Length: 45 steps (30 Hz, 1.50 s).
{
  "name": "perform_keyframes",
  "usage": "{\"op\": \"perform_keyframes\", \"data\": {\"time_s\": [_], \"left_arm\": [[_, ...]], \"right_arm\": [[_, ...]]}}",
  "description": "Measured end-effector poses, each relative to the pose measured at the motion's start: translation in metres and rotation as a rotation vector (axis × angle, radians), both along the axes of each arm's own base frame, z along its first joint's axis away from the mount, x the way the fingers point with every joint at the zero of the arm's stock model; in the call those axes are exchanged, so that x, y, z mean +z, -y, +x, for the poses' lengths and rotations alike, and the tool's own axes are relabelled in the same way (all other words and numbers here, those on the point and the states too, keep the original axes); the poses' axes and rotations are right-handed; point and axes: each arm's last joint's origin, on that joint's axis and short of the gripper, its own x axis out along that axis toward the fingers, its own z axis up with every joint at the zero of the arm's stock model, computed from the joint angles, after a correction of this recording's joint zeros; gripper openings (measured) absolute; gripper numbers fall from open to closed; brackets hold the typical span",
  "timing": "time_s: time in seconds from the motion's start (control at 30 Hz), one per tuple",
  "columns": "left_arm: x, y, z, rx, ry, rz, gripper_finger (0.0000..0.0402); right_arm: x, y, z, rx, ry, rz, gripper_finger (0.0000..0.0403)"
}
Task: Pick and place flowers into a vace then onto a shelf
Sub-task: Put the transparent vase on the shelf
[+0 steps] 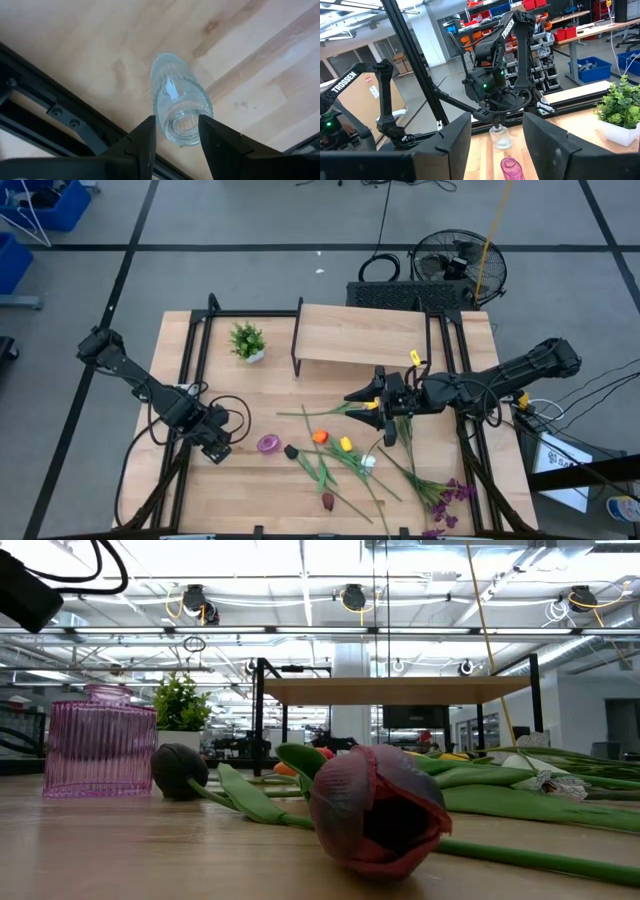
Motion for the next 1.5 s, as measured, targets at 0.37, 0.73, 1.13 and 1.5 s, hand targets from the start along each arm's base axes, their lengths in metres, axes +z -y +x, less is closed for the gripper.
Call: {"op": "perform_keyframes", "data": {"time_s": [0.37, 0.73, 1.13, 1.5], "left_arm": [[0.0, 0.002, -0.002, -0.021, -0.027, -0.033, 0.0147], [0.0, 0.0, -0.004, -0.021, -0.056, -0.027, 0.0147], [-0.01, -0.001, -0.006, -0.021, -0.066, -0.017, 0.0147], [-0.014, -0.002, -0.008, -0.036, -0.076, -0.025, 0.0071]], "right_arm": [[0.0, 0.0, 0.0, -0.001, 0.001, -0.016, 0.0171], [0.0, 0.0, 0.0, -0.001, 0.001, -0.023, 0.0171], [0.0, 0.0, 0.0, -0.001, 0.001, -0.023, 0.0171], [0.0, 0.0, 0.0, -0.002, 0.003, -0.049, 0.0171]]}}
